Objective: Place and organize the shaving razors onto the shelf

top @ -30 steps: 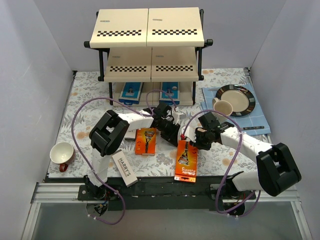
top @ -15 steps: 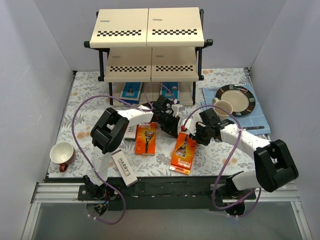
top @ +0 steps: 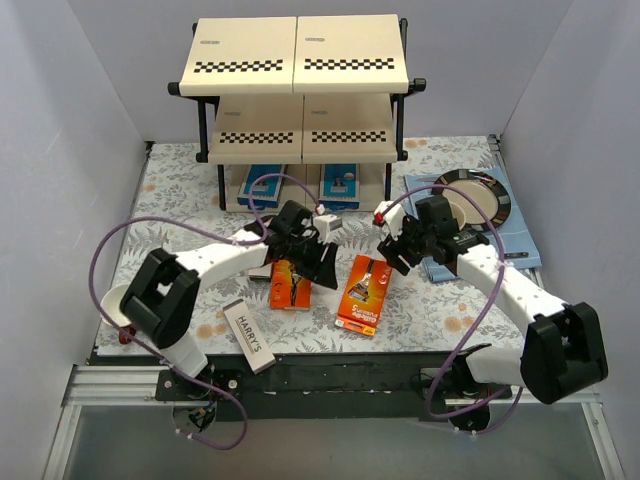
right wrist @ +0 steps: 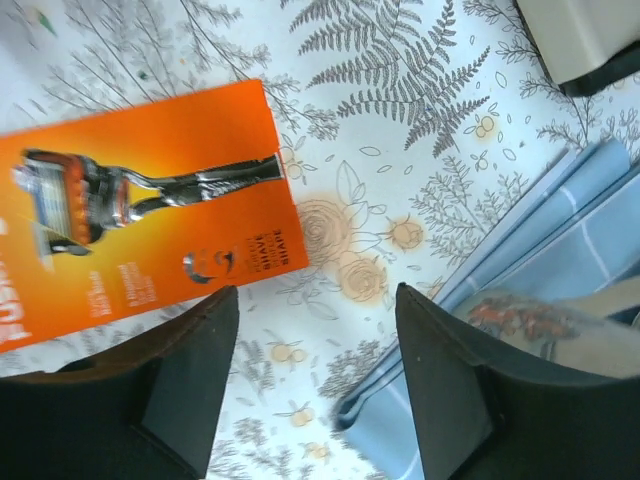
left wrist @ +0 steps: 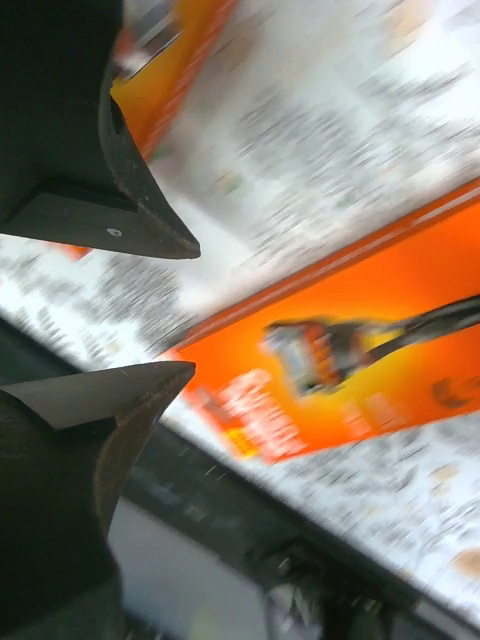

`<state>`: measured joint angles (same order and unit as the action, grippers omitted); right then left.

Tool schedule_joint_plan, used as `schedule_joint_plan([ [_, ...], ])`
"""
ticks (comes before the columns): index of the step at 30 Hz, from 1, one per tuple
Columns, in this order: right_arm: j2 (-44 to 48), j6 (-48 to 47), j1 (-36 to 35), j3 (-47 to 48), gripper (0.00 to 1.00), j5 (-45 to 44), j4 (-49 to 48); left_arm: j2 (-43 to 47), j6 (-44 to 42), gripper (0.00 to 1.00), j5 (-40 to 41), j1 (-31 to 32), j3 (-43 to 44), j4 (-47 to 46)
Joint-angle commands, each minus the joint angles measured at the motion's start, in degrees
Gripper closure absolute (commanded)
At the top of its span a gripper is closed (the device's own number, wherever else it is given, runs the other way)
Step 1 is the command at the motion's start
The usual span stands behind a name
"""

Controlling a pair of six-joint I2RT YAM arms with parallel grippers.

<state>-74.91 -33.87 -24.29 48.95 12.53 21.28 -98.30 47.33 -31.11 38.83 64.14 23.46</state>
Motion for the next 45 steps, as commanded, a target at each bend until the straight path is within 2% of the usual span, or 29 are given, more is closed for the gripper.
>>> schedule_joint_plan([
  [1,5.04,13.81,1.26,-2.45,0.26,8.43,1.84,8.30,8.98,0.55,-9.11,0.19,-10.68,-2.71],
  [2,5.13,15.83,1.44,-2.80,0.26,9.95,1.75,8.74,10.40,0.55,-12.71,0.11,-15.05,-5.68],
  [3,5.13,20.03,2.14,-3.68,0.26,11.62,1.14,9.00,11.72,0.55,-14.66,0.19,-16.92,-7.45],
  [6,4.95,24.18,3.81,-5.61,0.25,15.85,-1.14,7.96,15.95,0.55,-18.27,0.20,-20.98,-14.40],
  [14,4.51,26.39,8.12,-7.73,0.25,18.05,-2.38,-2.93,17.36,0.55,-21.18,0.19,-18.44,-17.84],
  [22,5.83,28.68,10.41,-10.89,0.25,19.98,-3.79,-9.54,17.53,0.57,-23.11,1.25,-14.58,-18.19],
  [28,6.01,31.93,11.99,-10.54,0.25,19.63,-3.08,-10.95,17.88,0.62,-18.73,3.01,-12.55,-14.25],
  [29,6.01,32.72,12.51,-10.54,0.25,19.89,-3.26,-10.34,18.41,0.61,-14.28,3.01,-12.72,-13.36],
  [31,5.92,35.17,13.04,-10.80,0.25,20.86,-3.78,-7.97,19.29,0.60,-11.96,3.01,-13.86,-12.92],
  [34,5.39,38.86,14.10,-11.50,0.25,22.35,-5.28,-6.73,20.60,0.67,-10.98,3.01,-15.53,-13.96],
  [35,5.22,39.83,14.53,-11.77,0.25,22.79,-5.80,-6.90,21.13,0.74,-11.16,3.18,-15.88,-14.49],
  [38,4.34,43.18,15.24,-13.17,0.25,24.37,-5.99,-7.60,21.75,0.85,-11.25,3.27,-16.06,-16.25],
  [39,4.34,43.53,15.24,-13.61,0.25,24.73,-6.07,-7.69,21.75,0.95,-11.08,3.27,-15.89,-16.60],
  [40,4.34,43.71,15.24,-13.88,0.25,25.43,-6.25,-7.69,21.66,0.99,-11.16,3.27,-15.19,-16.87],
  [42,4.16,44.94,15.33,-15.02,0.23,26.13,-6.86,-7.34,21.40,1.00,-11.51,3.18,-14.22,-16.87],
  [45,3.38,47.83,16.90,-16.60,0.19,31.92,-9.31,-6.47,23.93,1.00,-18.69,2.31,-12.99,-17.75],
])
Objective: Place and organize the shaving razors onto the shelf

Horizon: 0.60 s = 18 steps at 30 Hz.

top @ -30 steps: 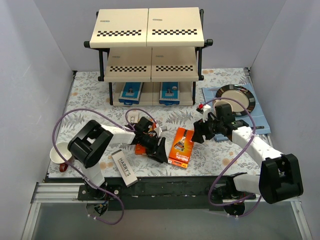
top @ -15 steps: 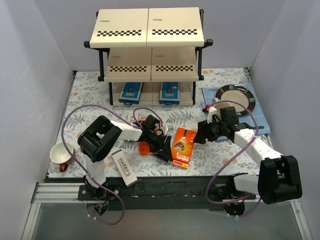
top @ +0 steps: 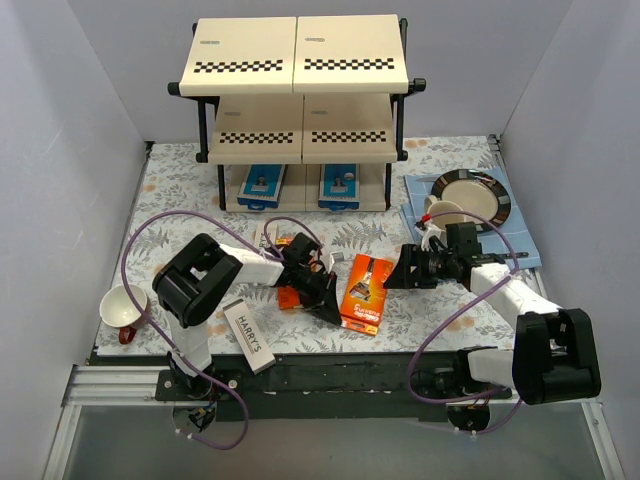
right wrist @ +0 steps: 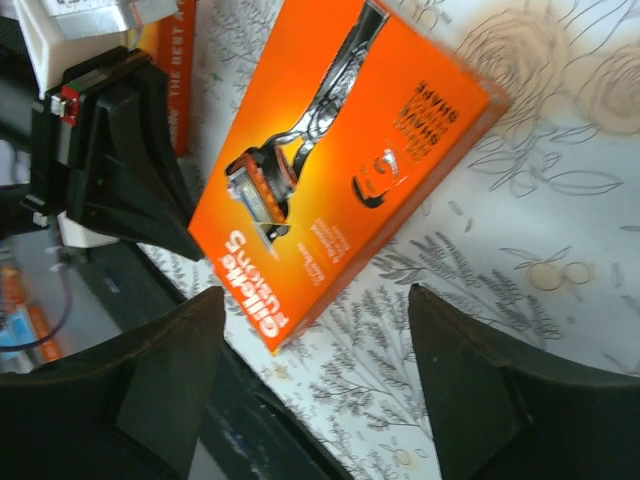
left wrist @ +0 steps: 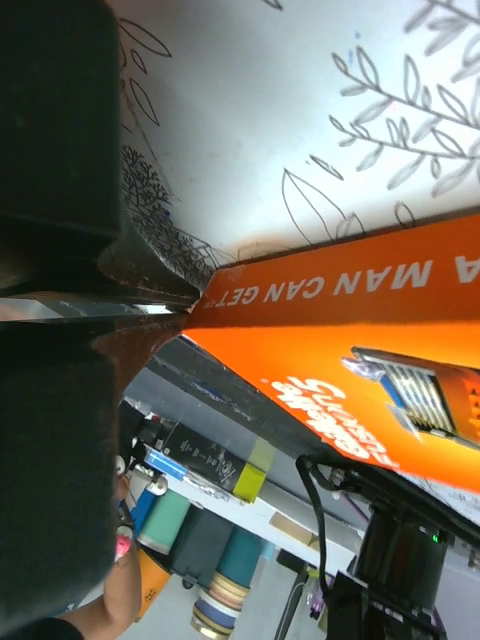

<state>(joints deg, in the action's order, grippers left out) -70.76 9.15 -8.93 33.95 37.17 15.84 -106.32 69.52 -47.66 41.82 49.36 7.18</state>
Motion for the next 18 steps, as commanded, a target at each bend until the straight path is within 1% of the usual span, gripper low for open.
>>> schedule_joint_plan([
  [1,-0.96,6.05,1.98,-1.87,0.16,10.44,-4.49,1.82,3.07,1.00,-6.09,-1.13,1.70,-3.03],
  [3,-1.39,9.20,3.12,-3.01,0.14,14.05,-5.64,2.35,5.27,1.00,-9.19,-1.74,1.35,-4.45],
  [4,-1.48,10.00,3.30,-3.45,0.12,14.77,-7.03,2.35,7.28,1.00,-12.08,-1.75,1.17,-6.20],
  [8,-2.10,12.30,3.65,-4.77,0.11,16.45,-8.28,1.74,12.30,1.00,-14.74,-1.83,1.35,-11.48],
  [9,-2.10,12.30,3.83,-4.78,0.12,16.01,-7.75,1.47,13.35,1.00,-15.18,-1.92,1.44,-14.01],
  [12,-2.19,11.95,4.53,-4.78,0.12,16.27,-6.00,0.77,21.60,1.00,-17.20,-2.62,-0.40,-20.95],
  [13,-2.19,11.86,4.71,-5.04,0.12,16.53,-5.82,0.68,24.15,1.00,-17.64,-2.80,-1.10,-26.63],
  [14,-2.19,12.21,4.97,-5.39,0.12,16.88,-5.90,0.33,29.13,1.00,-17.99,-2.89,-1.72,-29.39],
  [15,-2.19,12.65,5.15,-5.56,0.12,17.84,-6.34,0.15,31.27,1.00,-18.95,-2.89,-2.86,-34.81],
  [17,-2.28,15.36,5.50,-6.79,0.13,19.08,-8.79,-0.29,34.36,1.00,-19.14,-2.89,-3.40,-37.32],
  [18,-2.54,16.24,5.59,-7.06,0.13,19.69,-9.59,-0.29,34.20,1.00,-18.96,-2.89,-3.31,-37.59],
])
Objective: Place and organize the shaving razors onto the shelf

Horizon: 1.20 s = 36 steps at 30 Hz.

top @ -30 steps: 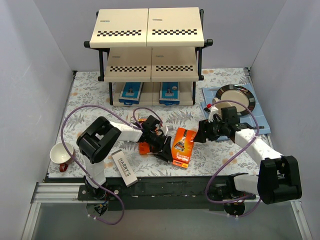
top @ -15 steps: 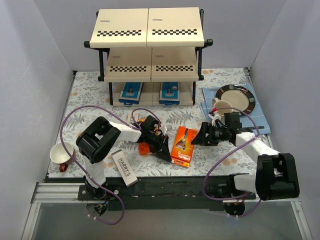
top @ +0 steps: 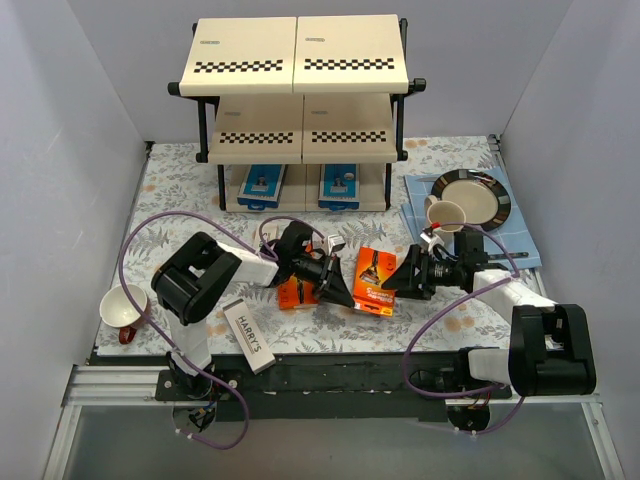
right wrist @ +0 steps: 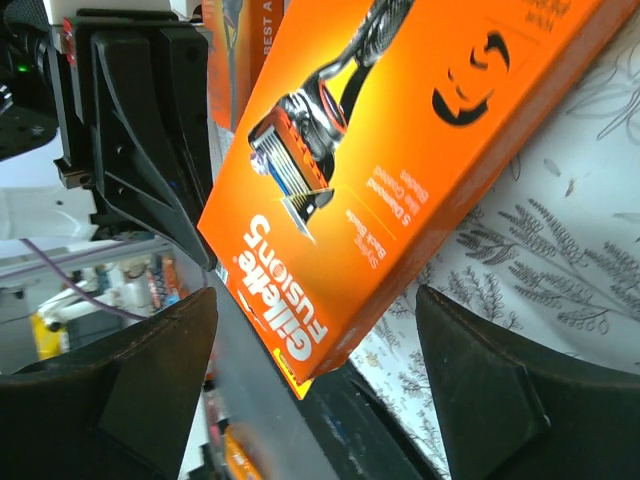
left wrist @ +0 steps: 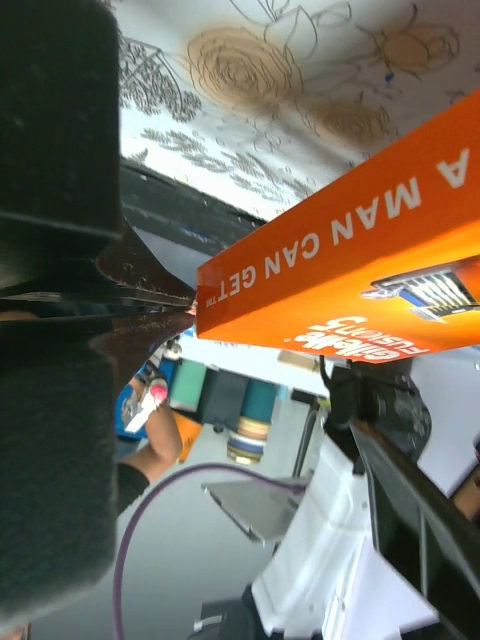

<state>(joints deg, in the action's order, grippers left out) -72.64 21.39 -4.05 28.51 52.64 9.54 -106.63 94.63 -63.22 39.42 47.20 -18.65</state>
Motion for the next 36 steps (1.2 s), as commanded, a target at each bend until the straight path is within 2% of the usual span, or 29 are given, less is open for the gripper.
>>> schedule_joint_plan([
  [1,-0.66,4.97,0.80,-1.88,0.13,4.40,-3.74,-0.07,8.73,1.00,-3.31,-0.48,-1.06,-11.58],
  [8,-1.36,9.90,2.29,-2.06,0.15,6.59,-3.22,-1.38,9.26,1.00,-1.20,-0.22,-0.88,-13.51],
  [11,-1.28,11.48,2.82,-1.97,0.20,7.12,-4.00,-3.05,8.56,1.00,-0.94,0.65,0.52,-13.51],
  [15,-1.45,12.98,3.44,-1.88,0.36,9.05,-5.41,-4.29,7.15,1.00,0.38,1.71,1.93,-12.81],
  [18,-1.36,12.37,3.53,-1.71,0.41,9.76,-4.27,-5.60,7.94,1.00,-0.32,1.89,2.90,-14.03],
  [25,-1.98,13.42,3.53,-3.46,0.41,8.44,-6.46,-6.75,8.64,1.00,-0.50,2.77,4.30,-15.36],
  [29,-2.33,12.54,3.53,-3.20,0.55,8.18,-7.96,-5.87,7.24,1.00,-0.50,2.86,4.13,-13.17],
  [30,-2.42,12.19,3.53,-2.94,0.63,8.18,-8.39,-5.26,5.84,0.99,-0.59,2.86,4.22,-11.33],
  [32,-2.68,11.66,5.63,-2.33,0.70,7.92,-8.40,-4.38,3.29,0.95,-0.41,2.86,5.27,-7.99],
  [33,-2.77,10.96,5.90,-1.97,0.79,7.91,-8.14,-3.16,-0.72,0.93,-0.24,2.94,5.79,-3.10],
  [35,-2.59,9.65,6.95,-1.01,0.89,7.91,-6.04,-1.49,-6.01,0.86,0.64,2.42,7.81,3.50],
  [36,-2.42,7.90,7.22,0.74,0.97,7.91,-4.81,-0.52,-9.26,0.83,1.08,2.16,8.43,11.11],
])
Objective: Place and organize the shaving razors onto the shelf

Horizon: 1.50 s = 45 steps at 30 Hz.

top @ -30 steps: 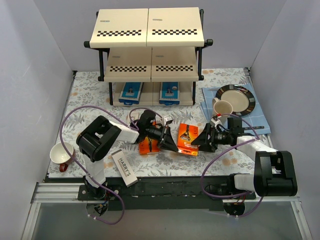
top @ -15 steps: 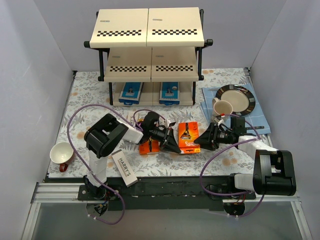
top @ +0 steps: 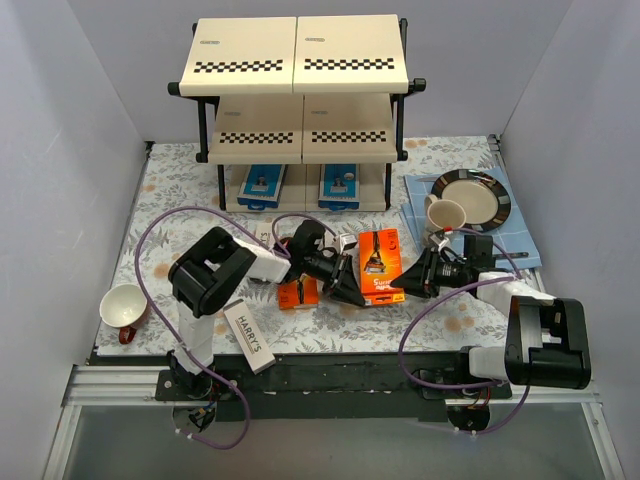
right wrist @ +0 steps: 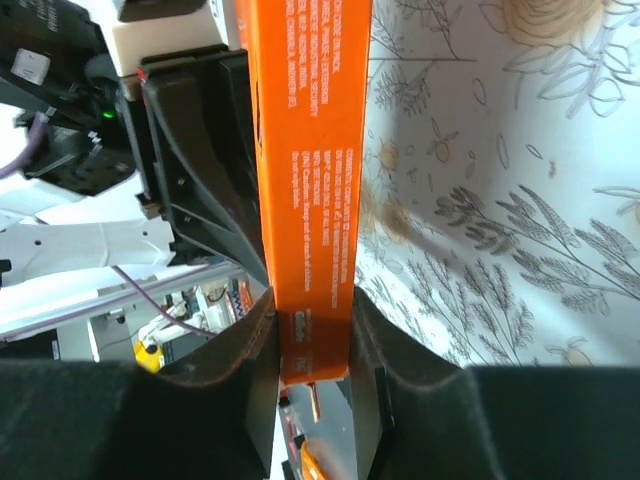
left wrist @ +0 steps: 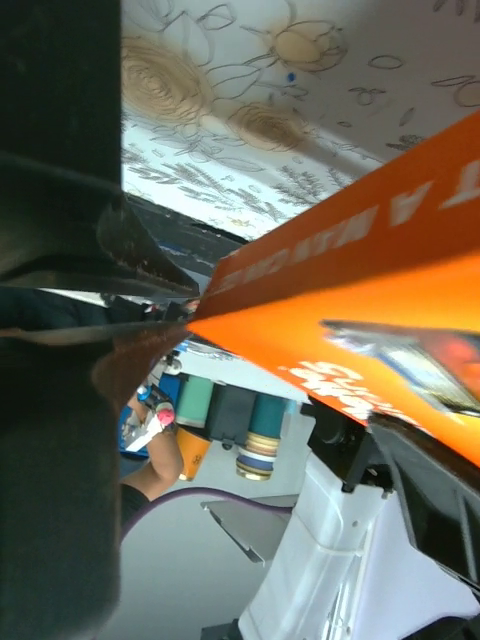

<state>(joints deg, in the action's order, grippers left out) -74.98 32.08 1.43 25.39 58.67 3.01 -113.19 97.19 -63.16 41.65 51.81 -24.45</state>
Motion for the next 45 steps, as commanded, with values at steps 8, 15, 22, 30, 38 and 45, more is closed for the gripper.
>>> schedule_joint_plan([
  [8,-1.39,-4.05,2.26,15.82,0.99,6.19,4.65,22.99,-44.03,0.68,11.80,-12.81,10.48,56.05],
  [15,-7.89,0.18,0.86,31.29,0.98,7.95,2.36,28.98,-53.94,0.66,18.41,-15.90,15.34,64.54],
  [22,-13.42,2.20,-5.38,44.39,0.97,5.49,2.54,23.99,-58.51,0.65,23.16,-15.90,23.31,63.20],
  [30,-13.71,6.59,-6.35,41.78,0.97,3.90,-5.63,20.20,-57.28,0.64,22.02,-15.90,27.02,62.33],
  [38,-12.99,10.20,-7.23,42.55,0.97,-0.74,-9.42,20.98,-57.02,0.95,19.38,-14.76,24.57,60.23],
  [45,-20.71,12.74,-8.46,50.10,0.97,-2.95,-9.86,29.67,-56.40,1.00,26.31,-5.89,15.62,47.58],
])
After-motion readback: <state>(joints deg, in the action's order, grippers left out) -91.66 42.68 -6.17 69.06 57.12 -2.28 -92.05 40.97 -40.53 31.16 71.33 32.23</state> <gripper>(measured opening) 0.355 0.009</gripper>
